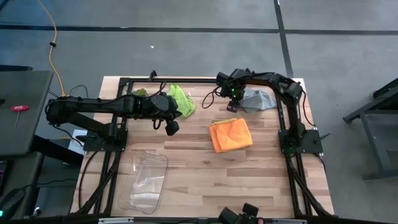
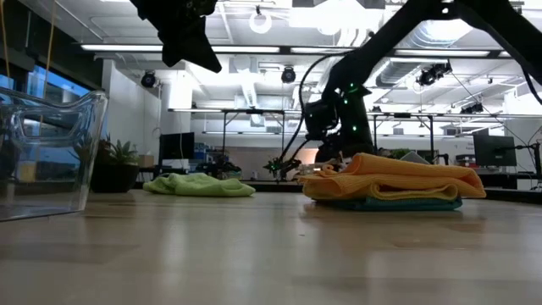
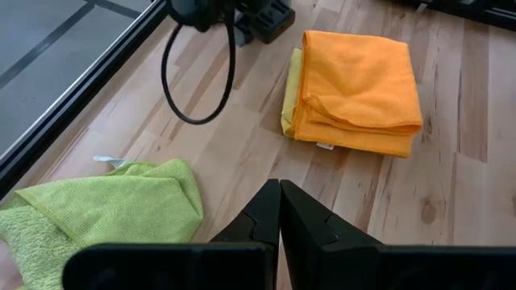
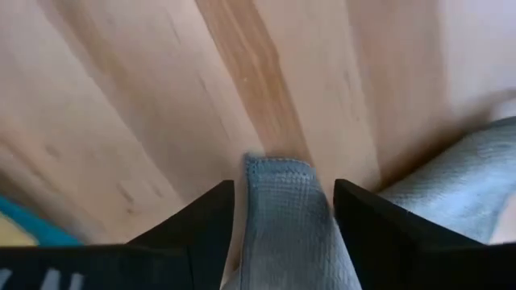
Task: Fold microfiber towels
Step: Fold the light blue towel
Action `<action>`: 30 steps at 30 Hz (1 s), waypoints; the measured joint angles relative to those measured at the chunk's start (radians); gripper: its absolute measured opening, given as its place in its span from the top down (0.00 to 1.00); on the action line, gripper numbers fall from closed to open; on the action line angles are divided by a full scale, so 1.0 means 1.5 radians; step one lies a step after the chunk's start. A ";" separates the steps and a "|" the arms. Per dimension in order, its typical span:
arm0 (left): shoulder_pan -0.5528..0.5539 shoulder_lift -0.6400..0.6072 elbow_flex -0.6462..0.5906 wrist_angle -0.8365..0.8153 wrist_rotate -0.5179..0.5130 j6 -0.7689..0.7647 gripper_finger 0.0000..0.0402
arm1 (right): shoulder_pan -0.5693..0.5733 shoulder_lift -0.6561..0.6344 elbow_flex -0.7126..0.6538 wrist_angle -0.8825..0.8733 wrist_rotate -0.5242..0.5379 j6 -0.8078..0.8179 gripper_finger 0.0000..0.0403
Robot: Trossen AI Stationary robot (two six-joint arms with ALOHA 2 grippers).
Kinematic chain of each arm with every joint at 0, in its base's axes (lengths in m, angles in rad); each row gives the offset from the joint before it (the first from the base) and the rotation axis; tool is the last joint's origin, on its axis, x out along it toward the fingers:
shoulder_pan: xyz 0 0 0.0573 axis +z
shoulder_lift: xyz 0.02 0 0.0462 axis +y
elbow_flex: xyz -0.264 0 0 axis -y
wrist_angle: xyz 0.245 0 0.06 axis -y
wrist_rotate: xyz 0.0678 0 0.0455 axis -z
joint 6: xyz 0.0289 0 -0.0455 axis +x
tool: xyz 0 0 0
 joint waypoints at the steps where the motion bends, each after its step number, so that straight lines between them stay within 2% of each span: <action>1: 0.000 0.000 0.000 0.000 0.000 0.000 1.00 | 0.000 0.008 0.000 0.000 0.000 0.000 0.49; 10: 0.000 0.000 0.000 0.000 0.000 0.002 1.00 | 0.002 0.024 0.003 0.005 -0.012 0.000 0.52; 13: 0.001 0.000 0.000 0.000 -0.002 0.002 1.00 | 0.006 0.024 0.002 0.005 -0.018 0.006 0.61; 22: 0.001 0.000 0.000 0.000 -0.002 0.007 1.00 | 0.040 0.024 0.000 0.012 -0.014 0.021 0.97; 25: 0.001 0.000 0.000 0.000 -0.003 0.025 1.00 | 0.048 0.016 0.000 0.017 -0.014 0.032 0.98; 30: 0.001 0.000 0.000 0.001 -0.005 0.033 1.00 | 0.067 -0.058 0.001 0.070 -0.077 0.072 0.99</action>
